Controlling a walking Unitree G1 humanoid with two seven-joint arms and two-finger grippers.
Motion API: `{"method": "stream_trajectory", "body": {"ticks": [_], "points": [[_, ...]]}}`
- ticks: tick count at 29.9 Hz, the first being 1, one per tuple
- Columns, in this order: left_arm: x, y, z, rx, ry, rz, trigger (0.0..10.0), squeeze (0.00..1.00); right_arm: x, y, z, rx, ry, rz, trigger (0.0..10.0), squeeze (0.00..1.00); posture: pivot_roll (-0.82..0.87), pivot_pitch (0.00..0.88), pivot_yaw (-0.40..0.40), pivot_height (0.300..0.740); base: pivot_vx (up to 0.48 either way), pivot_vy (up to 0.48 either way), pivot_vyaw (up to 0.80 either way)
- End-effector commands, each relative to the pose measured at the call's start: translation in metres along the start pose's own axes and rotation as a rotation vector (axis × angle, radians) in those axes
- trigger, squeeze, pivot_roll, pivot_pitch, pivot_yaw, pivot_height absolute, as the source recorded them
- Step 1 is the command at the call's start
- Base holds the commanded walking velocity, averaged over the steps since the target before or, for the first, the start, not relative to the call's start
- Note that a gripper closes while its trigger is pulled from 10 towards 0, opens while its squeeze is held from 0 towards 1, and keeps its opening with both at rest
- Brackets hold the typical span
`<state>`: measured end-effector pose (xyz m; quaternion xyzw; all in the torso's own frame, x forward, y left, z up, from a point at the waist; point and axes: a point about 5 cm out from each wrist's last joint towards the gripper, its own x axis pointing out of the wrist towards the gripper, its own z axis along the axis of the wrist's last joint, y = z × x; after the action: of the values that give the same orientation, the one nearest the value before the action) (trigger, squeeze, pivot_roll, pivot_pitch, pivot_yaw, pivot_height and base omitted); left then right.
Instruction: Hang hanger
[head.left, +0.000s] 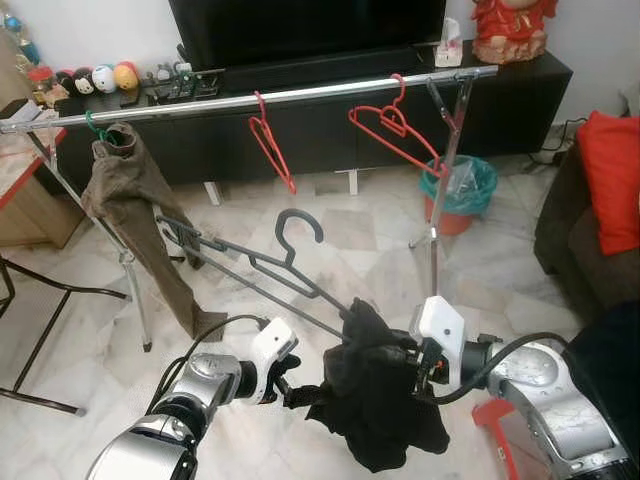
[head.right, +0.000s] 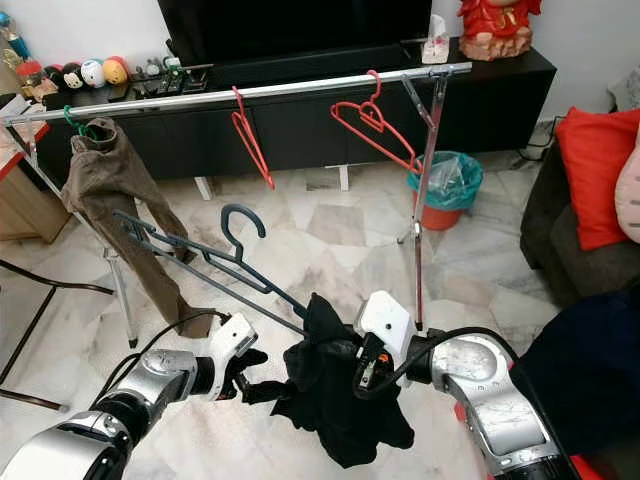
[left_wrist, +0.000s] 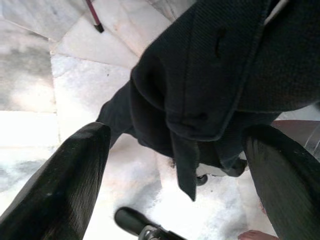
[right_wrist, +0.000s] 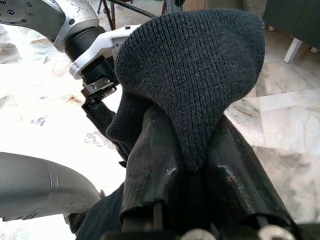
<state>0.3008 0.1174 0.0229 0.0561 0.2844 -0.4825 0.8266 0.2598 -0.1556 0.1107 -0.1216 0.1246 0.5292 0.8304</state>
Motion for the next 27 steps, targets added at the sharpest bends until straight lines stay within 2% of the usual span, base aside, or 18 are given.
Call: {"method": "stream_trajectory", "body": {"ticks": [1,15,27], "points": [[-0.0023,0.0017,-0.0051,0.026,0.023,0.032,10.0,0.0,0.0035,0.005,0.0128,-0.044,-0.043,0.032,0.0,0.0,-0.07,0.053,0.146,0.74,0.0,0.0,0.0],[0.0007,0.0007,-0.008,0.022,0.009,0.088,10.0,0.0,0.0028,0.0062,0.0174,-0.055,-0.048,0.053,0.0,0.0,-0.08,0.05,0.137,0.74,0.0,0.0,0.0],[0.0004,-0.0027,-0.0073,-0.009,-0.028,0.026,10.0,0.0,-0.0008,0.0035,0.0144,-0.051,-0.024,0.054,0.0,0.0,-0.08,0.052,0.124,0.74,0.0,0.0,0.0]]}}
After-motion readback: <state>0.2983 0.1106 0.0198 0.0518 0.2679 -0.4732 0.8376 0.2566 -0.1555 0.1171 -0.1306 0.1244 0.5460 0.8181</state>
